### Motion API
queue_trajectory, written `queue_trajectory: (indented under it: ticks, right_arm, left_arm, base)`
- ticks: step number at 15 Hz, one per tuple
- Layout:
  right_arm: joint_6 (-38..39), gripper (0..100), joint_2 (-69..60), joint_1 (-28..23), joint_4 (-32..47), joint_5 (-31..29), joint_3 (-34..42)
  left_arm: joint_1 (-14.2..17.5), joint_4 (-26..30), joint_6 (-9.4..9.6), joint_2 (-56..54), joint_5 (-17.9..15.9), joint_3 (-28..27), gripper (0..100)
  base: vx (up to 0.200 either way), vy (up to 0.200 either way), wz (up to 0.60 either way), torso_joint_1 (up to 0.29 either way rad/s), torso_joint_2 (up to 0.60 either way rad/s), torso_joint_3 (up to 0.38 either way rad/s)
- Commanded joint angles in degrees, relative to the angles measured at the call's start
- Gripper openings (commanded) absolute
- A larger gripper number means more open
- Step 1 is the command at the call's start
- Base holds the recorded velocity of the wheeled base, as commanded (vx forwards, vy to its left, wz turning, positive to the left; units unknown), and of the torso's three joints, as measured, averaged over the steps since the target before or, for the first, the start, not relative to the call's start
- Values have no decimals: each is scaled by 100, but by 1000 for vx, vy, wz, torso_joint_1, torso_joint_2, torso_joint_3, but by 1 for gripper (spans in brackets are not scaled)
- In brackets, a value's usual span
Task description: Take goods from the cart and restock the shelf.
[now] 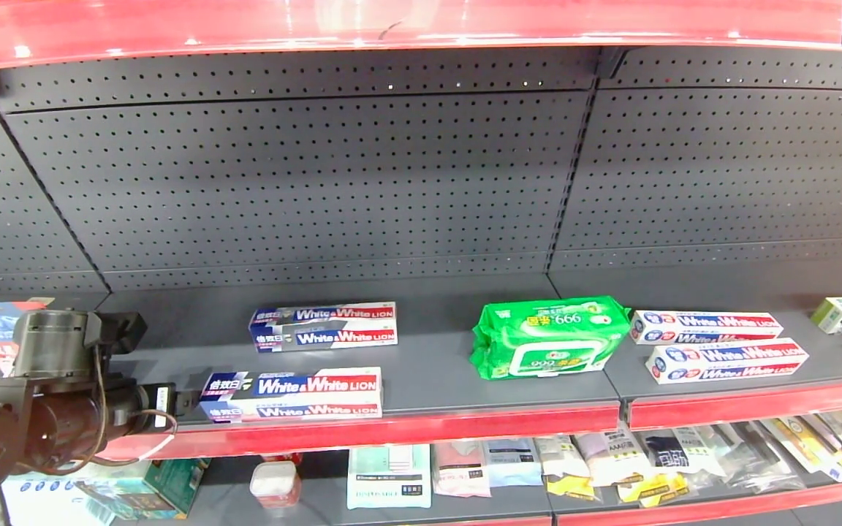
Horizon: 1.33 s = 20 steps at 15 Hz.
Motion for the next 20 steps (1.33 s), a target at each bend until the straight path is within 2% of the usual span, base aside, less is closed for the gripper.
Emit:
queue_trajectory:
  ticks: [1, 10, 20]
  right_arm:
    - [0, 100, 9, 0, -1, 0, 0]
    - [0, 100, 9, 0, -1, 0, 0]
    - [0, 100, 9, 0, -1, 0, 0]
  left_arm:
    - [-61, -1, -1, -8, 5, -2, 100]
    - [-123, -1, -1, 1, 5, -2, 100]
    - [-325, -10, -54, 36, 23, -2, 100]
  base:
    - [0, 0, 0, 0, 0, 0]
    - [0, 0, 0, 0, 0, 0]
    - [0, 0, 0, 0, 0, 0]
